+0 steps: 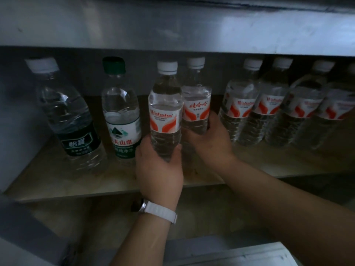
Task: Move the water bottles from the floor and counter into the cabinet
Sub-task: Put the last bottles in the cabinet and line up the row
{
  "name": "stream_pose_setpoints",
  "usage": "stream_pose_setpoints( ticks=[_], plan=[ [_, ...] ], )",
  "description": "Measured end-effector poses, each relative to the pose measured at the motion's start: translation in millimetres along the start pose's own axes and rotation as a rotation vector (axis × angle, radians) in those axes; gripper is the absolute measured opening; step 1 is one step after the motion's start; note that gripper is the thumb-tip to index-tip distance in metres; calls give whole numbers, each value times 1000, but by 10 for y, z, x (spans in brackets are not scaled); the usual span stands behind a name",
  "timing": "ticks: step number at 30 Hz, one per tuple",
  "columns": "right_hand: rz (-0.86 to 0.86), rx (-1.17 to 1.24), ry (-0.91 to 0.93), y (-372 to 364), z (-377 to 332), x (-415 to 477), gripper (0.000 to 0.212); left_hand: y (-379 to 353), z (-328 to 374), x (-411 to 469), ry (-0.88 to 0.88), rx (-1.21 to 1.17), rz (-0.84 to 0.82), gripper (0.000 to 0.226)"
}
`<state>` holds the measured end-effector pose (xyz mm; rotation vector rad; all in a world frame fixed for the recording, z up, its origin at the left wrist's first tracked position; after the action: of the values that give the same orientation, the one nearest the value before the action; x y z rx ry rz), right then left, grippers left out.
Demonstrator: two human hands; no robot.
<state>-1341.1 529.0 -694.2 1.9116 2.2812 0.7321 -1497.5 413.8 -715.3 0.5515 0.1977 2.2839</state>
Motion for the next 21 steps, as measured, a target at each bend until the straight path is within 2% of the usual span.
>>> stream_pose_setpoints(
  ticks=[6, 12, 21],
  plan=[
    [51, 32, 36, 7, 36, 31, 55, -239, -29, 248, 174, 9, -34, 56],
    [102, 12, 74, 14, 59, 128, 53, -393, -21, 433, 184, 44, -52, 61],
    [75, -15, 87, 15, 92, 201, 56, -454, -74, 482, 206, 15, -46, 64]
  ],
)
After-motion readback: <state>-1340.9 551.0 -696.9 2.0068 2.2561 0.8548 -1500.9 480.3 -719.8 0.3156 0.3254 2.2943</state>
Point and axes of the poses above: each hand's wrist, its own x-axis towards the middle knuckle, its own y-axis out of the back of the hand, z = x × y, the point moved 10 cm from there along x, towards the middle knuckle, and after that the axes turned 7 degrees about -z, right-handed, at the moved point
